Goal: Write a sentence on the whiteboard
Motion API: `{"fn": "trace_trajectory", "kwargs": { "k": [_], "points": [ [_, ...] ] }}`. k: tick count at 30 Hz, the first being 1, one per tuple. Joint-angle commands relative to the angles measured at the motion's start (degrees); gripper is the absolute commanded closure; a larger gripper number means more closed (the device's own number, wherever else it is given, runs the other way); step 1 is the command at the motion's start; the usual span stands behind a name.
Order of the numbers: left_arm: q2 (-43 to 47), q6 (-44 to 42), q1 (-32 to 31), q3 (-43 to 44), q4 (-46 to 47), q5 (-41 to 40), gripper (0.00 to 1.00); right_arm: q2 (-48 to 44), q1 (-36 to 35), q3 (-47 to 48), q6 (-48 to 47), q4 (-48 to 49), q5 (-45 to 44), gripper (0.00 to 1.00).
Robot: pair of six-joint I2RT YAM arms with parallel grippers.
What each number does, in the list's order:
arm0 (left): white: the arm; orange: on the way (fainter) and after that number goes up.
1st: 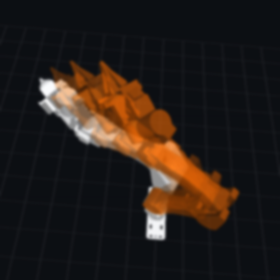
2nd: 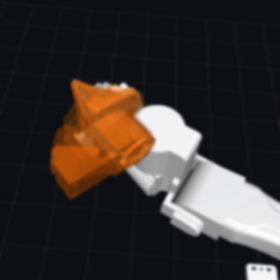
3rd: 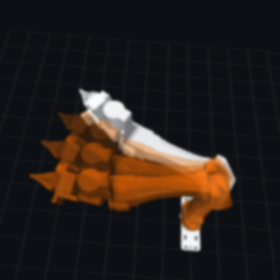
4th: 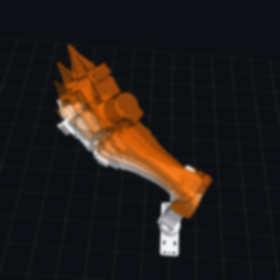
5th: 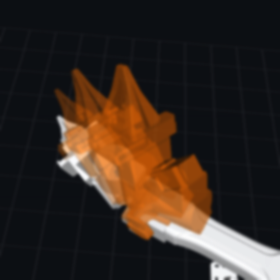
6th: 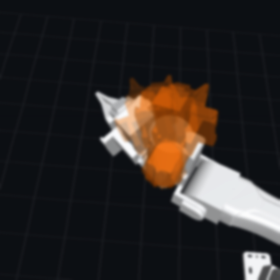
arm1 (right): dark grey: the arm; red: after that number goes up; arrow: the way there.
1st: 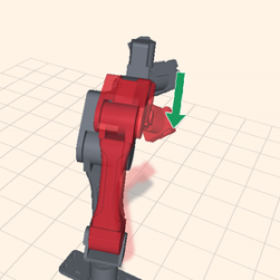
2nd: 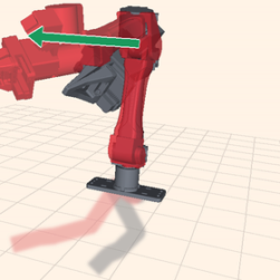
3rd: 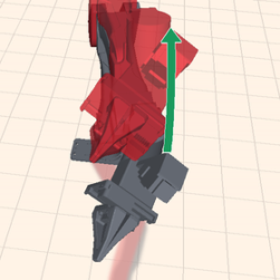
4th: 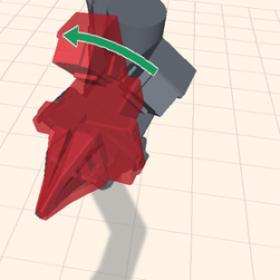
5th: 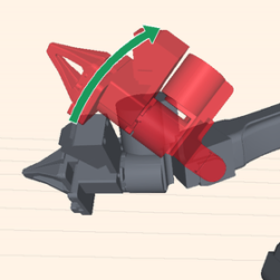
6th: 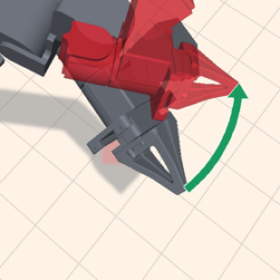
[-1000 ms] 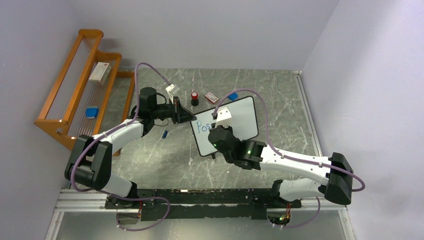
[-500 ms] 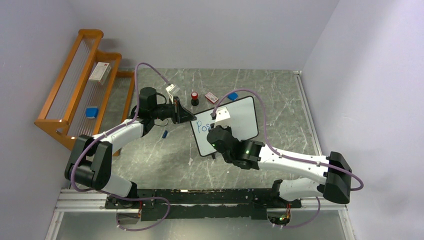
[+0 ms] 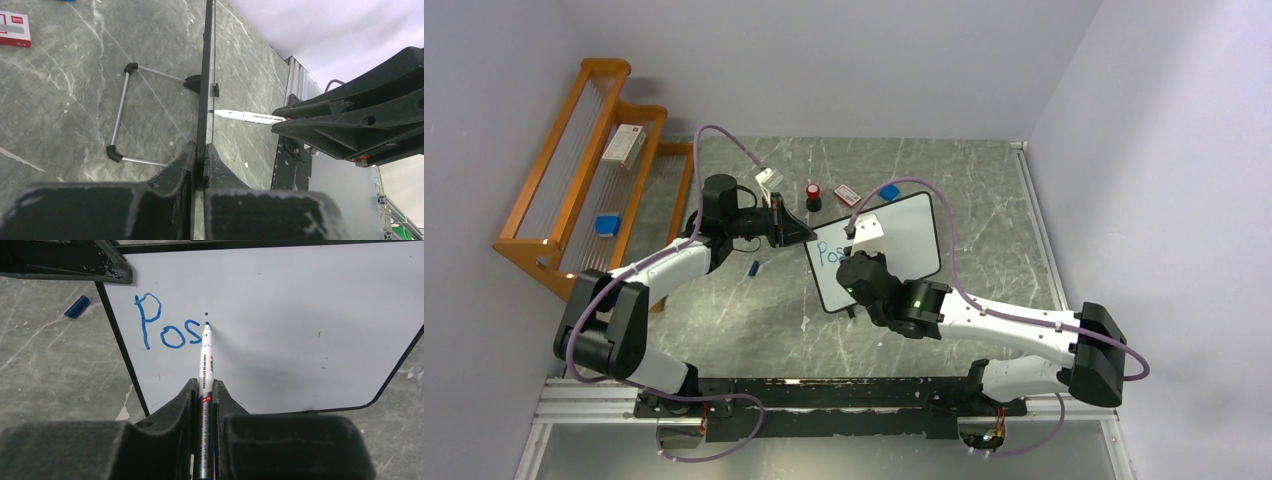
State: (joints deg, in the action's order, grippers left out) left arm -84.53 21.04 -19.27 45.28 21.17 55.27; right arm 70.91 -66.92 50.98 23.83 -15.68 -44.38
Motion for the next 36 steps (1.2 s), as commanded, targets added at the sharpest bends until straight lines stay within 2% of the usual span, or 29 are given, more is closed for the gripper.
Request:
{"fn": "trace_trajectory", "kwargs": {
  "k": [1,36],
  "points": [
    [-1.2,-1.3,-0.2,0.3,-3.0,0.2,0.95,0.6,0.2,-0.2,1.5,-0.5,-1.1,1.00],
    [-1.2,-1.4,-0.2,0.4,-3.1,0.0,0.95,1.0,0.2,0.0,3.1,-4.7,2.0,1.00]
  ]
}}
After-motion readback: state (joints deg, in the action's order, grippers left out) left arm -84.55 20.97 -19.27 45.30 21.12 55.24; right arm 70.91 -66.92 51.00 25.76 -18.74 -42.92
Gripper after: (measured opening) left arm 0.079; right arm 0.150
